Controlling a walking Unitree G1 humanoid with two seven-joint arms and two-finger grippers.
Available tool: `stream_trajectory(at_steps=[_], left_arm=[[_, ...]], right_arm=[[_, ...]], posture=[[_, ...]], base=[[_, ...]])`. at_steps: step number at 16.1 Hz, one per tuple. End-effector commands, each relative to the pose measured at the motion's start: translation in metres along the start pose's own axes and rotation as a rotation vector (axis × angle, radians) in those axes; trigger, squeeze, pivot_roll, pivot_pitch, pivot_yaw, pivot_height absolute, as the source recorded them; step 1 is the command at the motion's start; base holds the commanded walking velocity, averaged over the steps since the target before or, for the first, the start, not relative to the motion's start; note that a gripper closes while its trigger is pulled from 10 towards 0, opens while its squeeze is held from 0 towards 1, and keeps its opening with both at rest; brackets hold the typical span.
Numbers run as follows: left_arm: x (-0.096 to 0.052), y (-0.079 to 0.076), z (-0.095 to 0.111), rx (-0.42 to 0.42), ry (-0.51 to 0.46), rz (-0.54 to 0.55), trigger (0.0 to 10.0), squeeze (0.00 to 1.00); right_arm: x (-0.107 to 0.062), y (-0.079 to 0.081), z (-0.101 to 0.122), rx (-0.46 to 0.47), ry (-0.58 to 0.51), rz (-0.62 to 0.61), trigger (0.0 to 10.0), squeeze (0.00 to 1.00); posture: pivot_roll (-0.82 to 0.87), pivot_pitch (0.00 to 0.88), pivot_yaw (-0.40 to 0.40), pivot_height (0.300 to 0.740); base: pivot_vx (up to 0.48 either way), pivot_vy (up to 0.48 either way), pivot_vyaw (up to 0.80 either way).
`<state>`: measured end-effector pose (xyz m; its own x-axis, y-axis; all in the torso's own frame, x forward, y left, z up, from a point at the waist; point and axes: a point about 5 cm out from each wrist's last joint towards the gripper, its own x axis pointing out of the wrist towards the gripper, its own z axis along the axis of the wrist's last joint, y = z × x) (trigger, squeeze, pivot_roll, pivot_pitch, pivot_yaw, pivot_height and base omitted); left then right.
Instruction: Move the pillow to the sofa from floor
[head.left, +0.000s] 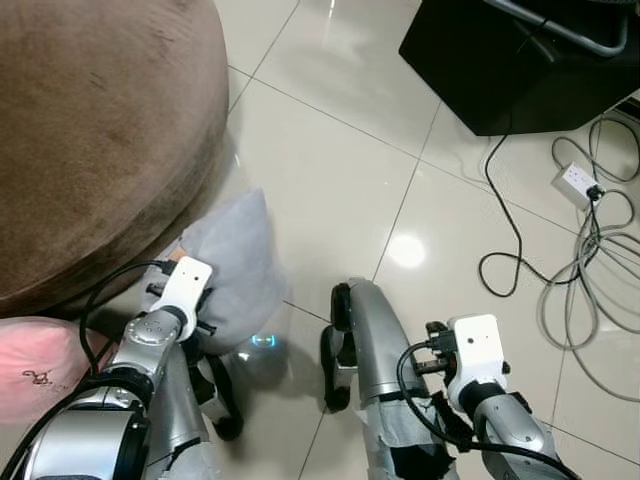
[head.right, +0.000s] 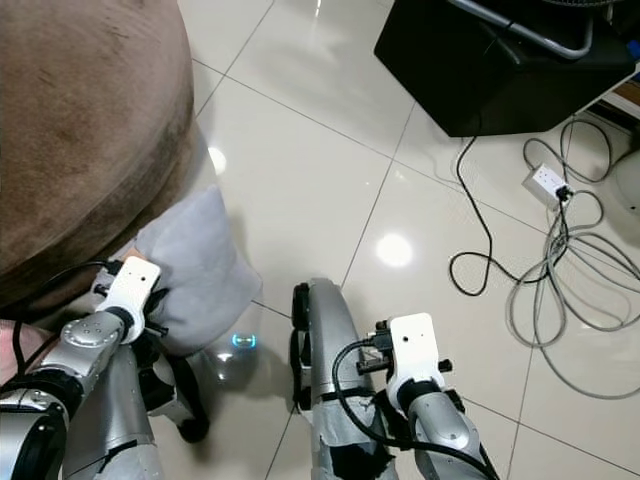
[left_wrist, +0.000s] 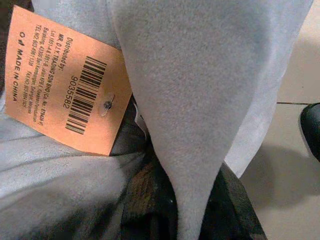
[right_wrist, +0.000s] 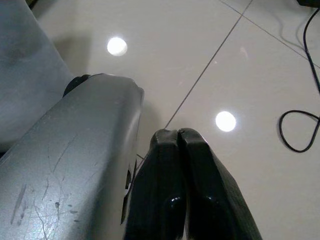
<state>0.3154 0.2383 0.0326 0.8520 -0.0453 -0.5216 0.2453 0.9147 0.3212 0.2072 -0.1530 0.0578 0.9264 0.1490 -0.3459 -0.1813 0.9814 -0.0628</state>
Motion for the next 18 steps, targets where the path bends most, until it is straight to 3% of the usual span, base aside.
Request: stream_trajectory(at_steps=[1, 9, 11, 16, 18], left_arm=[[0.000, -0.012, -0.012, -0.055, 0.044, -0.038, 0.0, 0.00], [0.004, 0.023, 0.078, -0.140, -0.291, 0.008, 0.0, 0.00], [0.002, 0.029, 0.108, -0.136, -0.398, 0.007, 0.0, 0.00], [-0.006, 0.039, 0.156, -0.139, -0.558, 0.006, 0.0, 0.00], [-0.013, 0.041, 0.184, -0.116, -0.652, 0.008, 0.0, 0.00]], right_arm=[[0.001, -0.003, -0.011, 0.004, 0.038, -0.028, 10.0, 0.00], [0.048, 0.009, 0.005, 0.018, -0.022, -0.008, 10.0, 0.00], [0.060, 0.010, 0.006, -0.002, -0.013, -0.005, 10.0, 0.00], [0.082, 0.015, 0.014, -0.018, -0.029, 0.024, 10.0, 0.00], [0.092, 0.014, 0.019, -0.024, -0.042, 0.024, 10.0, 0.00]], posture=[[-0.29, 0.404, -0.139, 0.560], [-0.16, 0.309, -0.060, 0.560], [-0.14, 0.283, -0.055, 0.560], [-0.10, 0.217, -0.059, 0.560], [-0.08, 0.191, -0.064, 0.560]], base=[[0.000, 0.000, 0.00], [0.000, 0.000, 0.00], [0.000, 0.000, 0.00], [0.000, 0.000, 0.00], [0.000, 0.000, 0.00]])
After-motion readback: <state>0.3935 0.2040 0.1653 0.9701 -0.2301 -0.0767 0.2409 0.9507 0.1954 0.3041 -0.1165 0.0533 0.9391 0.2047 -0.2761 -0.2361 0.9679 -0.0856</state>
